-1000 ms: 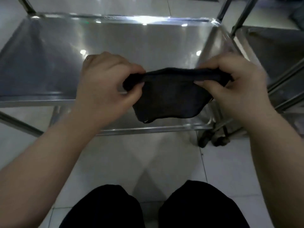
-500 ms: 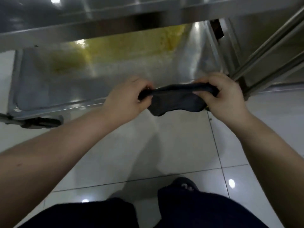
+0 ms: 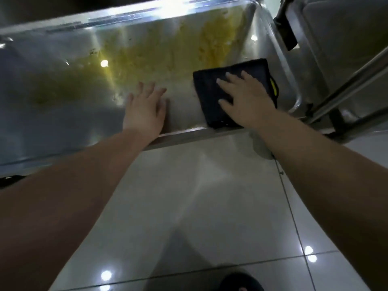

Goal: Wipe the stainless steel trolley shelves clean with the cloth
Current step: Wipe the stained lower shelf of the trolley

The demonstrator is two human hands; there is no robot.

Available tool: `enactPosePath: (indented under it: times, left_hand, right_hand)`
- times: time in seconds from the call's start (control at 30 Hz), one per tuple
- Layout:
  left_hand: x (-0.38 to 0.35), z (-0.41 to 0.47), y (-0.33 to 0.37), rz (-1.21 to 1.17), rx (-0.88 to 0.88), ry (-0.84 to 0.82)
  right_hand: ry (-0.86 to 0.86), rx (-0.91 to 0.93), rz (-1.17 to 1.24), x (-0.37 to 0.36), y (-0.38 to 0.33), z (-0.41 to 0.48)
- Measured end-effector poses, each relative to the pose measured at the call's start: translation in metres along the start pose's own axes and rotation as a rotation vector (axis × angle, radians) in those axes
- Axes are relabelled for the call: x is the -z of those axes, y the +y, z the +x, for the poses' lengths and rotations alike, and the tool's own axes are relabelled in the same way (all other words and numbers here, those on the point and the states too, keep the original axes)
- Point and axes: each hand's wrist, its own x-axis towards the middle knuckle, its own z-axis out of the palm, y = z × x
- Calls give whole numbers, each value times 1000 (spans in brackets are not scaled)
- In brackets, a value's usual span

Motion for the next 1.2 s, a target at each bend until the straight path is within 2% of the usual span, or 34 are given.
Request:
enactPosePath:
  times: [0.1, 0.27, 0.43, 0.57, 0.67, 0.77, 0.93, 1.07, 1.2]
  left_hand:
    - [-6, -2, -27, 107, 24, -2]
    - [-18, 5, -40, 184, 22, -47]
    - [-23, 6, -43, 176, 68, -22]
    - [-21, 4, -42, 131, 12, 13]
    - [-21, 1, -46, 164, 67, 60]
    - [-24, 1, -49, 157, 144, 65]
    - [-29, 3, -48, 231, 159, 5]
    - [-27, -6, -44, 216, 178, -44]
    - [-20, 4, -56, 177, 173, 44]
  right_hand:
    - [-125, -51, -65, -24, 8, 2]
    - [-31, -40, -125, -29, 18, 21]
    - [-40, -207, -203, -40, -2, 35]
    - [-19, -35, -180, -62, -82, 36]
    - [-18, 20, -176, -72, -113, 38]
    - [24, 26, -162, -63, -71, 48]
    - [17, -277, -128, -32, 38, 42]
    - [-1, -286, -128, -28, 48, 28]
    - [29, -288, -139, -32, 43, 21]
